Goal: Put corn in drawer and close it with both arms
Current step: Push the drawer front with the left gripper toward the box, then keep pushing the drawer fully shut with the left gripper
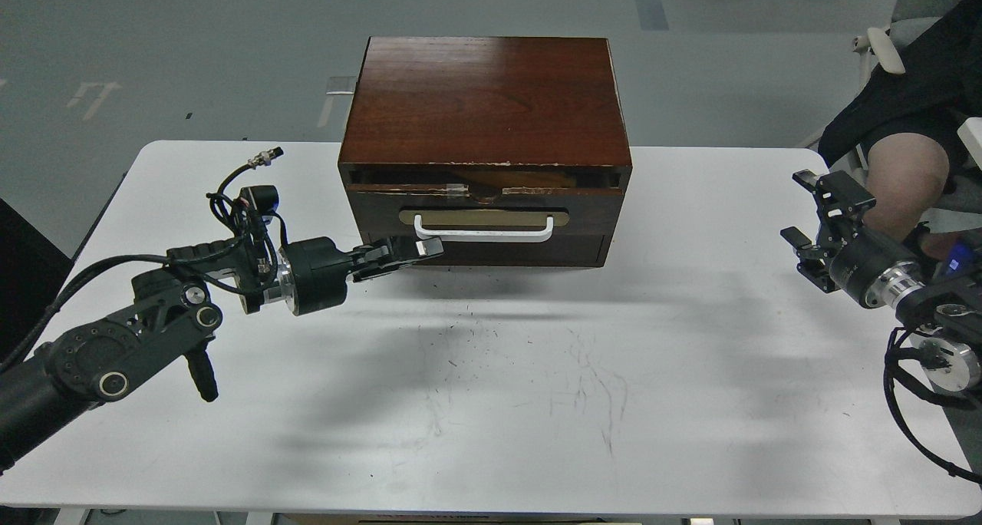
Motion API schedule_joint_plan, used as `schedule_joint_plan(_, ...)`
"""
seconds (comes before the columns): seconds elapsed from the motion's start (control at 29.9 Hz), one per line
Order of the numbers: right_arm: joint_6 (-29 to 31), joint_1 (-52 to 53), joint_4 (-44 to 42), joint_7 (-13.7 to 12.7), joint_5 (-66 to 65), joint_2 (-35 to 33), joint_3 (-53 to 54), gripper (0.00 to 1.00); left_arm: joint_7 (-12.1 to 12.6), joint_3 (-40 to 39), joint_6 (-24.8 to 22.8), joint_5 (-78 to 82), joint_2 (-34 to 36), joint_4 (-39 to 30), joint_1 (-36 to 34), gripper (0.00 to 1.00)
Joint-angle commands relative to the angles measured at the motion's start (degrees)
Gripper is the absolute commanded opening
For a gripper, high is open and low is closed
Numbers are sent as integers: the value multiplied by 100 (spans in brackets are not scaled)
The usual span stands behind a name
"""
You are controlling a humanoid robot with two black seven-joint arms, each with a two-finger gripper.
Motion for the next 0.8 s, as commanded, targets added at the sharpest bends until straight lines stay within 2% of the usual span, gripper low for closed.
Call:
schedule_joint_plan(0.0, -2, -20, 0, 0, 1, -9, 8, 99, 5, 4, -4, 0, -26, 41, -16, 0)
schedule_joint_plan(0.77, -2, -73, -17, 0, 1, -17, 8, 99, -3, 4, 84, 0, -158, 401, -165, 0)
